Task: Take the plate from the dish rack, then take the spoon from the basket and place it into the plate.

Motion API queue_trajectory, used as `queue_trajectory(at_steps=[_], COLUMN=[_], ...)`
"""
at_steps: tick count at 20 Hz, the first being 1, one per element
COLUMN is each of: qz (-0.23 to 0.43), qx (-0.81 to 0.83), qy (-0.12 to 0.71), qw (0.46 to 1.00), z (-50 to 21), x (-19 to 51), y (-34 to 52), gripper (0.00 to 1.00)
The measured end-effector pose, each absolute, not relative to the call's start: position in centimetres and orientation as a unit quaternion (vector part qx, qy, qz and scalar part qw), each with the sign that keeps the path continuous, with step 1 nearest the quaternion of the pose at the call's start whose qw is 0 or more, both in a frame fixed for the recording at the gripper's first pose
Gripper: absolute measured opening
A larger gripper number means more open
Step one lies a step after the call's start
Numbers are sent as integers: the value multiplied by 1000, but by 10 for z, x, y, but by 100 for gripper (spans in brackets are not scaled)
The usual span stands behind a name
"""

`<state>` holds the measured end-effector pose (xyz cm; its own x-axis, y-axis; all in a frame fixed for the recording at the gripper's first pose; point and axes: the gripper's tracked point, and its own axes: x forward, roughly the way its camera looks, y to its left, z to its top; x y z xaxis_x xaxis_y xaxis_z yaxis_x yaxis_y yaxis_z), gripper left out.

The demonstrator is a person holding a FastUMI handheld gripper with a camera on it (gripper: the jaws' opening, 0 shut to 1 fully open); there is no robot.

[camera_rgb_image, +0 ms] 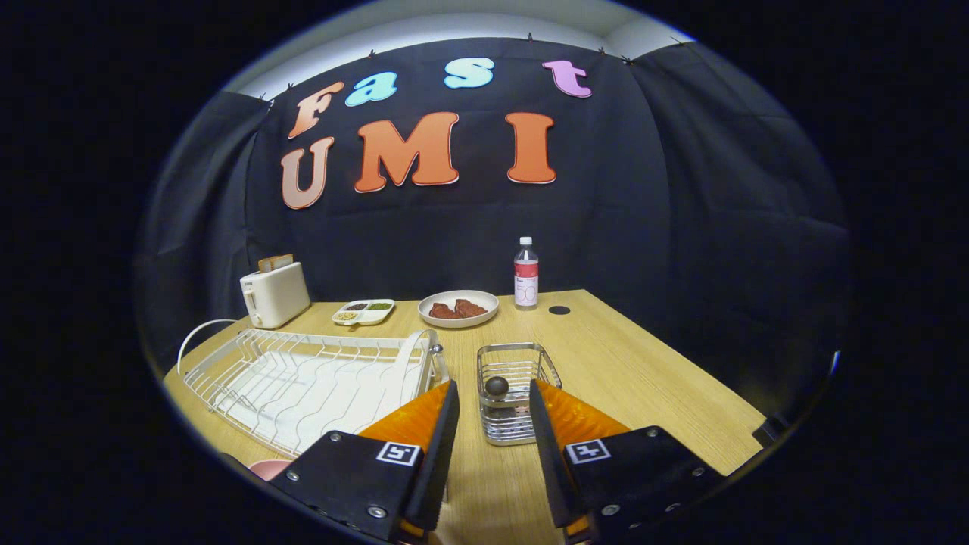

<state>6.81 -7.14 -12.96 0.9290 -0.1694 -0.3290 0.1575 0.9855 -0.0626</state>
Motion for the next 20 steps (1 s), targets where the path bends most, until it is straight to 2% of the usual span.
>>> queue_trajectory(at_steps=[3, 8, 13, 20], qz=[-85, -77, -83, -84], qx=[-20, -13, 0, 18], qy=[166, 159, 178, 132], qw=[982, 984, 981, 988], z=[-134, -132, -126, -74], x=[78, 86, 93, 85], y=[-72, -69, -72, -74], gripper=[37, 15, 8, 8])
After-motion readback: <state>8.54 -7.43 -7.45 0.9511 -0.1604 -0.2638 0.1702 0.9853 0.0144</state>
